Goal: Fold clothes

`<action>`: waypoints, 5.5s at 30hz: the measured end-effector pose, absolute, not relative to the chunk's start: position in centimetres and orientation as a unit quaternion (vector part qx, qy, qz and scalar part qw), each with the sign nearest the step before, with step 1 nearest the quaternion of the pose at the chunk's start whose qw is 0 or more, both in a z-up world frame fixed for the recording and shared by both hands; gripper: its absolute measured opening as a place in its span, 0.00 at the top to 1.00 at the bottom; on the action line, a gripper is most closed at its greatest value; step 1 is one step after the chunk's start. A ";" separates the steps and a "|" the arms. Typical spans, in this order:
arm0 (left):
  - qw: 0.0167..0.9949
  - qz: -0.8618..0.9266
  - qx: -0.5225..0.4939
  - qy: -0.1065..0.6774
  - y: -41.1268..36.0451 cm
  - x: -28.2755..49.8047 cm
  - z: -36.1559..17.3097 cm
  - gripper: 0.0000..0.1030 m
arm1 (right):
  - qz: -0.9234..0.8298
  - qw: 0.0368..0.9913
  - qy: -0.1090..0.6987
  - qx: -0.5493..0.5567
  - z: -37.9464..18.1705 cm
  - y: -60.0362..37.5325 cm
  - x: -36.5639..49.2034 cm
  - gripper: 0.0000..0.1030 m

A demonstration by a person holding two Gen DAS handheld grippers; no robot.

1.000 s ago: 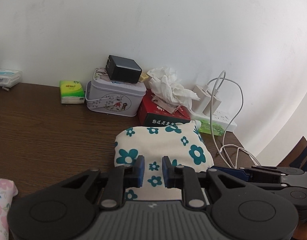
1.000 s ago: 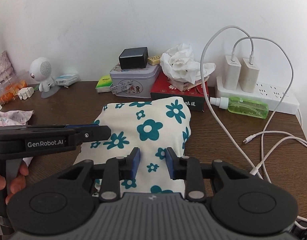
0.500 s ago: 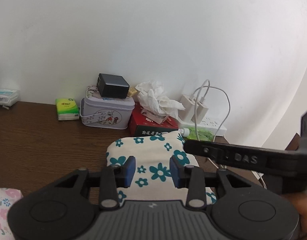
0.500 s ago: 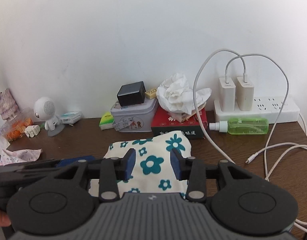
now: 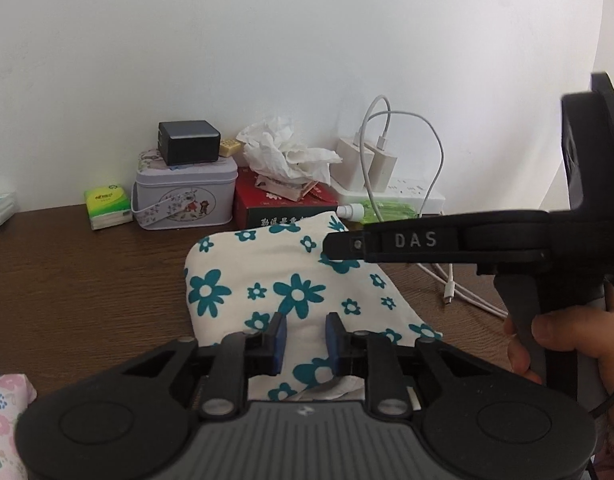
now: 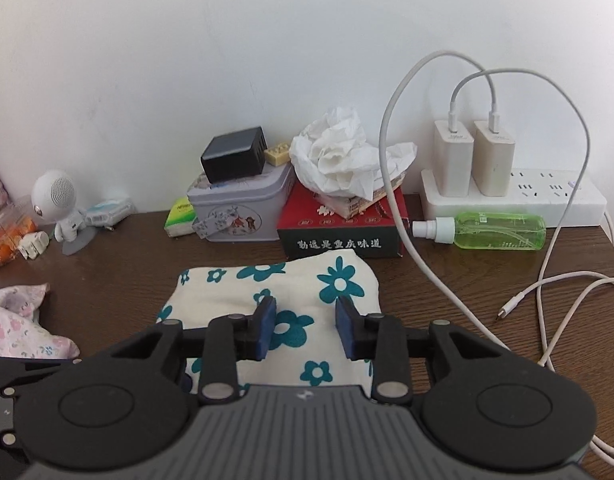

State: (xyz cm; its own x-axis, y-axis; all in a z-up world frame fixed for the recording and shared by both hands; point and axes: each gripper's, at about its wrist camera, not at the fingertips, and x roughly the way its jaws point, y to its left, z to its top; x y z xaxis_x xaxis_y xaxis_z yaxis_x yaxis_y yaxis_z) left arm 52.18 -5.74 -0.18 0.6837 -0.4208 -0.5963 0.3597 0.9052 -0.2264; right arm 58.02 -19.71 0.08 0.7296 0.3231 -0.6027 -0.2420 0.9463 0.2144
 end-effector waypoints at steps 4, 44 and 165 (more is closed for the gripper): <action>0.917 -0.223 -0.078 0.320 -5.6 52.3 0.7 0.70 | 0.144 0.933 0.324 0.062 0.9 -20.7 54.9 0.68; 0.949 -0.106 -0.049 0.294 -0.6 21.1 5.0 0.00 | 0.173 0.938 0.301 0.016 3.5 -20.5 23.6 0.00; 0.926 -0.118 -0.035 0.358 -1.1 2.5 -0.6 0.01 | 0.188 0.914 0.355 0.055 -2.0 -22.7 4.6 0.00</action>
